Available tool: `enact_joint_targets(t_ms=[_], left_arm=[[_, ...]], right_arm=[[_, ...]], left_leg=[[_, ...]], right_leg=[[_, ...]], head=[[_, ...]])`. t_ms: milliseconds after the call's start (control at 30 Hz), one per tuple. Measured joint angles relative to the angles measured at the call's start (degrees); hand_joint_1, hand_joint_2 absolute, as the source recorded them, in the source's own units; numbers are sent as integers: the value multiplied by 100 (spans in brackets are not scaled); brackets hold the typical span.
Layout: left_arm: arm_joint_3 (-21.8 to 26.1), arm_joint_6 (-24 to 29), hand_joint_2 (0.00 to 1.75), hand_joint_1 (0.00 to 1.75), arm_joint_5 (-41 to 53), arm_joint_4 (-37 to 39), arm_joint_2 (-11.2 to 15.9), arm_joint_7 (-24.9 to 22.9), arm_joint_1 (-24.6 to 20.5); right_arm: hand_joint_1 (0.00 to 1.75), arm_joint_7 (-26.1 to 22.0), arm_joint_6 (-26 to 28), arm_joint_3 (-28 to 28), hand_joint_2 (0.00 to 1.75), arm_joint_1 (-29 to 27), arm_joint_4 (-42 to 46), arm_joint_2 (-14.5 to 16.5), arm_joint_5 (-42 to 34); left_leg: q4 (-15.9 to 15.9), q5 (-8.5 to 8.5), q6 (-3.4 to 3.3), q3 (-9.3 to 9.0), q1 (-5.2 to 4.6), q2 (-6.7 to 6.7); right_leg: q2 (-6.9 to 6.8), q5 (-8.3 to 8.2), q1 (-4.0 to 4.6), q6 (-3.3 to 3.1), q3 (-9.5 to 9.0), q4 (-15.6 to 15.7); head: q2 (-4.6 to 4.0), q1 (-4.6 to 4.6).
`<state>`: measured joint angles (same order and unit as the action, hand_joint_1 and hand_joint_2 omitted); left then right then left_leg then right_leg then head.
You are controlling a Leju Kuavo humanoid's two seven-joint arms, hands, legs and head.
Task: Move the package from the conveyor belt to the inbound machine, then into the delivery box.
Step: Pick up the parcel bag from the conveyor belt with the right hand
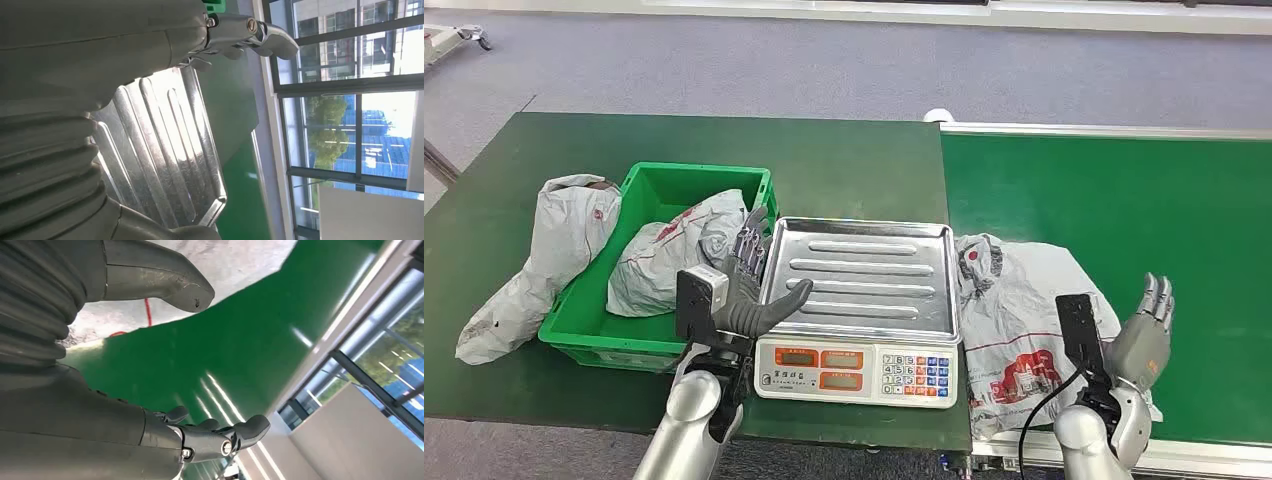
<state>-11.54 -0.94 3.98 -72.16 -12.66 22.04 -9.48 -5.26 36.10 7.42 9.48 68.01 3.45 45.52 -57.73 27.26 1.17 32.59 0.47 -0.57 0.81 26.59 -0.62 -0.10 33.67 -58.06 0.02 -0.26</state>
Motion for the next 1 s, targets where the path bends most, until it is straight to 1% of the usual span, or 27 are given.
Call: enact_joint_targets(t_ms=[100,200,367,433,533,700,800,1000], left_arm=[[0,5,175,0,0,-20,1,-3,16],[0,14,175,0,1,-44,4,-10,34],[0,15,175,0,0,-89,4,-12,45],[0,15,175,0,0,-109,4,-12,45],[0,15,175,0,0,-129,6,-14,45],[0,-6,175,0,-1,-151,15,-31,37],[0,-16,175,0,-3,-159,15,-36,33],[0,-21,175,0,-14,-207,18,-62,26]], right_arm=[[0,70,25,44,175,15,-88,-11,106],[0,248,48,95,175,61,-231,-21,392],[0,451,-207,194,175,255,-669,-31,494],[0,448,-333,259,175,377,-947,-46,434],[0,217,-709,357,175,564,-1420,-66,130],[0,-372,-1826,466,175,804,-2182,-49,-816],[0,-567,-2090,525,175,925,-2584,-3,-1144],[0,-705,-2496,575,175,1119,-3243,61,-1482]], left_leg=[[0,0,0,0,0,0],[0,0,0,1,0,0],[0,0,0,1,-1,1],[0,-1,-2,0,-1,1],[0,-2,-3,0,-1,0],[0,-2,-2,-1,-1,1],[0,-2,-2,-2,0,1],[0,1,0,-17,3,11]], right_leg=[[0,0,0,0,0,0],[0,0,1,0,0,0],[1,0,1,0,0,0],[1,-1,0,1,-1,0],[0,-2,0,3,-2,0],[0,-2,0,3,-1,0],[1,-2,1,2,-1,0],[11,-1,6,2,-12,1]], head=[[0,0],[0,1],[0,1],[0,1],[0,1],[0,1],[0,-1],[0,-1]])
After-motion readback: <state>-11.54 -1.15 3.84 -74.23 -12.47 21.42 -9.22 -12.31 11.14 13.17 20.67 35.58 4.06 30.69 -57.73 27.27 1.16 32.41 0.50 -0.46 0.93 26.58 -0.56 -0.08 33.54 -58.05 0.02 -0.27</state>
